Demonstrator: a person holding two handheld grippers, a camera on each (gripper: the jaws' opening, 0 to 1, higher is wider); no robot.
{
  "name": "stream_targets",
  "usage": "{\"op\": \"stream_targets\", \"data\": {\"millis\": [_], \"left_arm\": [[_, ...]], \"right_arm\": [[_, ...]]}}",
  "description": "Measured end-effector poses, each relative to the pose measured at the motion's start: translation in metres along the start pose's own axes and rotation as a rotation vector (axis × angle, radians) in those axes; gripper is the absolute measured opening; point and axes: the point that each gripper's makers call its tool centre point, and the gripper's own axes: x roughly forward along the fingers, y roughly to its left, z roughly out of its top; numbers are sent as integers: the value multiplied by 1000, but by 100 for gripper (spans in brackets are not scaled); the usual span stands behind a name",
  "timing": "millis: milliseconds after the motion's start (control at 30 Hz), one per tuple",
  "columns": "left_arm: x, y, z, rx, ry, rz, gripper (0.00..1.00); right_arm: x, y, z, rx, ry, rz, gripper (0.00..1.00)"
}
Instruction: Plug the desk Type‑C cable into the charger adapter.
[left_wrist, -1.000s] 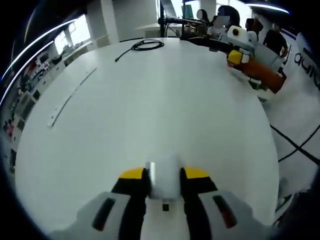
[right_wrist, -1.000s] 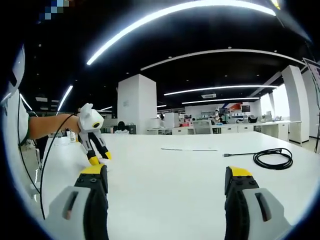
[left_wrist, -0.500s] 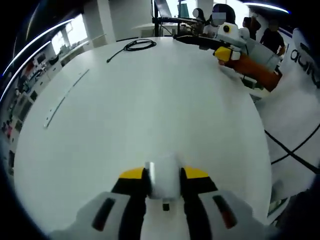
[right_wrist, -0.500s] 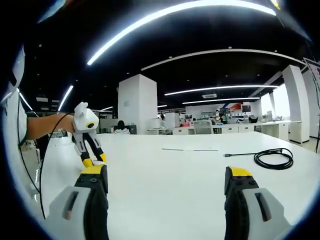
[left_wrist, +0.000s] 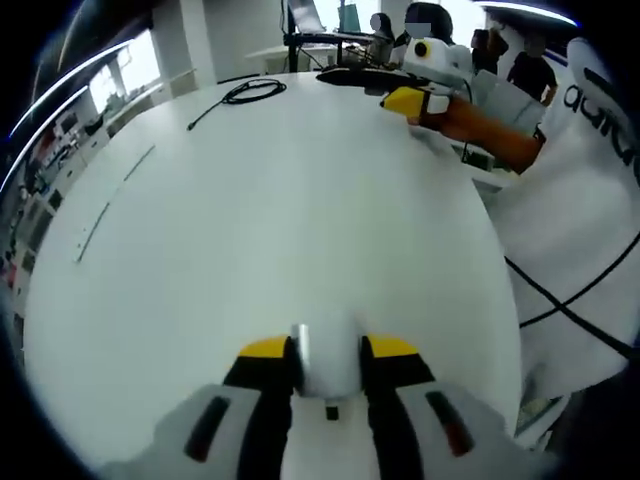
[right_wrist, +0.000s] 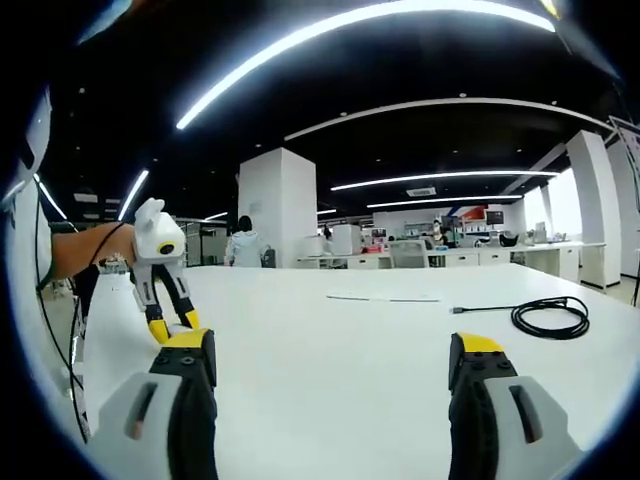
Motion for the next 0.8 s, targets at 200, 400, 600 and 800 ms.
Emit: {"op": "stream_targets", "data": {"millis": [200, 400, 600, 800], "left_arm": [[1, -14, 0, -9, 2, -27, 26], [1, -24, 0, 30, 8, -33, 26], [2, -30, 1, 65, 7, -41, 26], [1, -34, 0, 100, 11, -64, 26]], "right_arm": [[0, 0, -1, -1, 3, 1, 98], [1, 0, -2, -2, 6, 2, 98], [1, 1, -2, -1, 9, 5, 98], [1, 2, -1, -2, 6, 7, 98]]}}
